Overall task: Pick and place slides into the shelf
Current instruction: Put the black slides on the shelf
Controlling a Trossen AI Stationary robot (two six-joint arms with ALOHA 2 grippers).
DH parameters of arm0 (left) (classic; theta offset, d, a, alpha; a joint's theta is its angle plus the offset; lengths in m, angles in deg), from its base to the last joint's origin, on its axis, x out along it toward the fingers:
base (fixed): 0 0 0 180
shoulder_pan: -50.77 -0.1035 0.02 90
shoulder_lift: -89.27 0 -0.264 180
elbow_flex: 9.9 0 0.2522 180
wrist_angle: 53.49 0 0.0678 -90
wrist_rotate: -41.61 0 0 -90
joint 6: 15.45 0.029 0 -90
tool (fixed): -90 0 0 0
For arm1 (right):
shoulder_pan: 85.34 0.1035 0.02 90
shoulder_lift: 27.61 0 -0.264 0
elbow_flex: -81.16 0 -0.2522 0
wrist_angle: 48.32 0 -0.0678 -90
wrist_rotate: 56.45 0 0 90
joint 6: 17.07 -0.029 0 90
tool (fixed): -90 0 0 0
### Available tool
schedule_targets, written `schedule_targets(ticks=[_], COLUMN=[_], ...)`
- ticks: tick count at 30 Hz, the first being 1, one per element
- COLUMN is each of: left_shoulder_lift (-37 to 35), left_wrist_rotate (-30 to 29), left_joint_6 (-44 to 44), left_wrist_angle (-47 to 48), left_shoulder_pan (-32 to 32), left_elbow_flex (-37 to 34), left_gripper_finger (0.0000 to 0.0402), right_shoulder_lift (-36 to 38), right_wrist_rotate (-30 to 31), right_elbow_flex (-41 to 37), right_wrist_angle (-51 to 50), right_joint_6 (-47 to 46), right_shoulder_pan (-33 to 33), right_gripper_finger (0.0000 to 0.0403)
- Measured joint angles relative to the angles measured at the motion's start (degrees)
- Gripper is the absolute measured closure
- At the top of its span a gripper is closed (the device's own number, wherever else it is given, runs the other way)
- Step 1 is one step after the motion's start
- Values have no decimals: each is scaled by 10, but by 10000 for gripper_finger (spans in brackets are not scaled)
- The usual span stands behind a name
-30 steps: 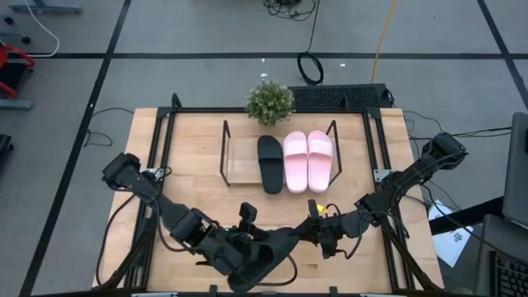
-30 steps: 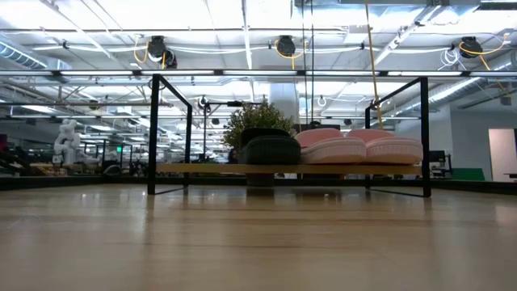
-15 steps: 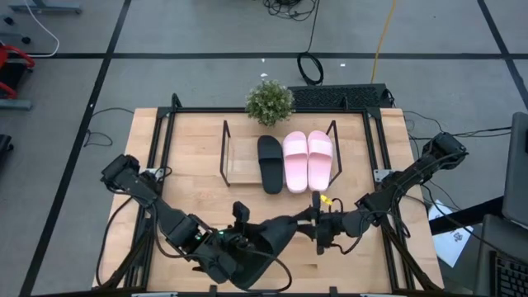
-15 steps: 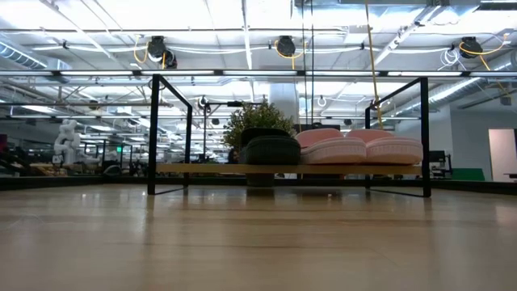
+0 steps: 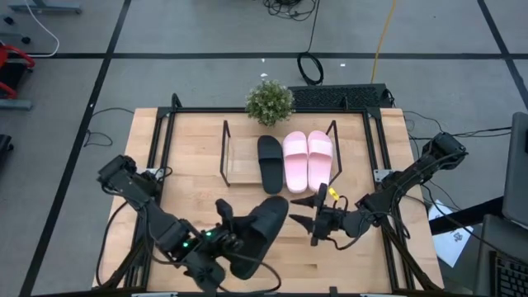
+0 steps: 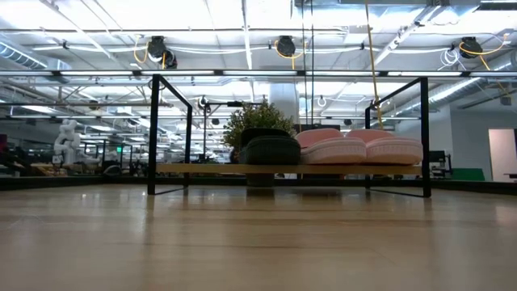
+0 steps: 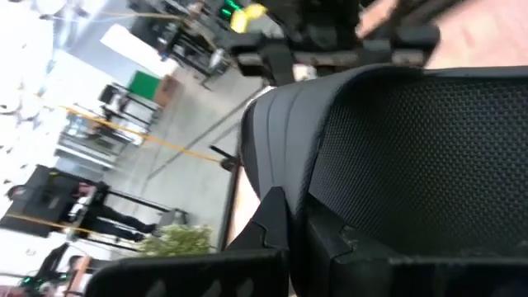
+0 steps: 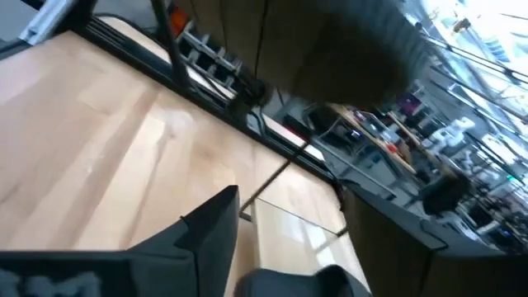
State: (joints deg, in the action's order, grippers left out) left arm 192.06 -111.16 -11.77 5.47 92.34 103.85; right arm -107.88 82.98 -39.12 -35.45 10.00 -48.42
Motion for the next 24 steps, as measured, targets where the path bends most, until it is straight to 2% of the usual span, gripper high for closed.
schedule_targets(ticks=[4, 15, 21, 24], left_shoulder_lift=[-2, -2, -1, -1], left_wrist_rotate=[-47, -46, 10, 37], left_joint_6=[-34, -46, -132, -181], left_wrist_angle=[17, 65, 174, 246], left_shoulder_pan=[-10, -100, -162, -187], left_elbow_flex=[1, 1, 1, 1], left_gripper_finger=[401, 401, 402, 402], right_shoulder_lift=[0, 0, 0, 0], right_wrist_rotate=[1, 4, 70, 77], right_elbow_flex=[0, 0, 0, 0], right_wrist_angle=[1, -24, -75, -91], right_joint_6=[-2, -13, -51, -63], right_shoulder_pan=[3, 32, 45, 48], right_gripper_finger=[179, 176, 176, 176])
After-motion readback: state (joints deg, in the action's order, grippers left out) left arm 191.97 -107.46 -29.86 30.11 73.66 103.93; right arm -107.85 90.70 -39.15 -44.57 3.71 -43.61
